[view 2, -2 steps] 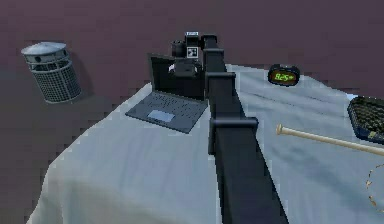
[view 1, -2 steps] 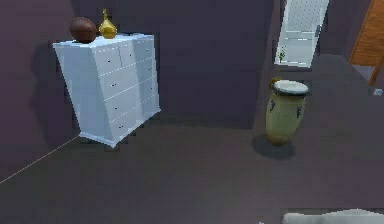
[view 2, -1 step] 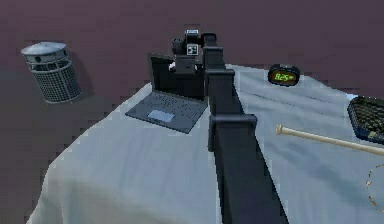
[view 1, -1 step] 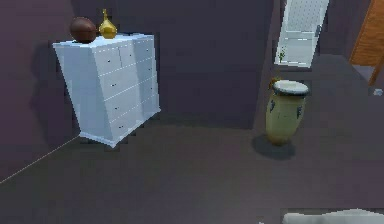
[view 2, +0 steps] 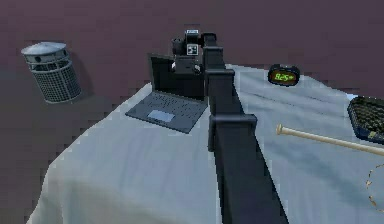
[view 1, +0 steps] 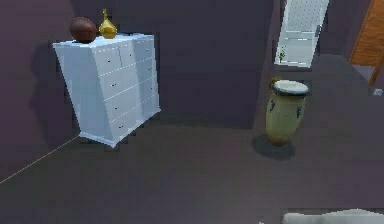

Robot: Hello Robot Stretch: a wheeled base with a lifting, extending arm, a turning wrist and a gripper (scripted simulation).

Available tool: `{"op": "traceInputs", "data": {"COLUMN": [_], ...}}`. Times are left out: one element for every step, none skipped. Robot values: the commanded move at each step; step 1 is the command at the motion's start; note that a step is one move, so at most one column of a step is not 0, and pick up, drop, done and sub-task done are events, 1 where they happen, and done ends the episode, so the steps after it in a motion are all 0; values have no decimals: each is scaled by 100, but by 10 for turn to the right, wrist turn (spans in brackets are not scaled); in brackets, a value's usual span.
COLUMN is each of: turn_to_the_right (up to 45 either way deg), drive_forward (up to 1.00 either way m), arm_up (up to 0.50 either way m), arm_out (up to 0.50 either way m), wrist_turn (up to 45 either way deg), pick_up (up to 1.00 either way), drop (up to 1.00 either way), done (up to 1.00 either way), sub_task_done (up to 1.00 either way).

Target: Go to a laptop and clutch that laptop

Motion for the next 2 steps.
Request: {"op": "traceInputs", "data": {"turn_to_the_right": [0, 0], "drive_forward": [0, 0], "arm_up": [-30, 0], "arm_out": [0, 0], "wrist_turn": [0, 0], "pick_up": [0, 100], "drop": [0, 0], "done": [0, 0], "sub_task_done": [0, 0]}}
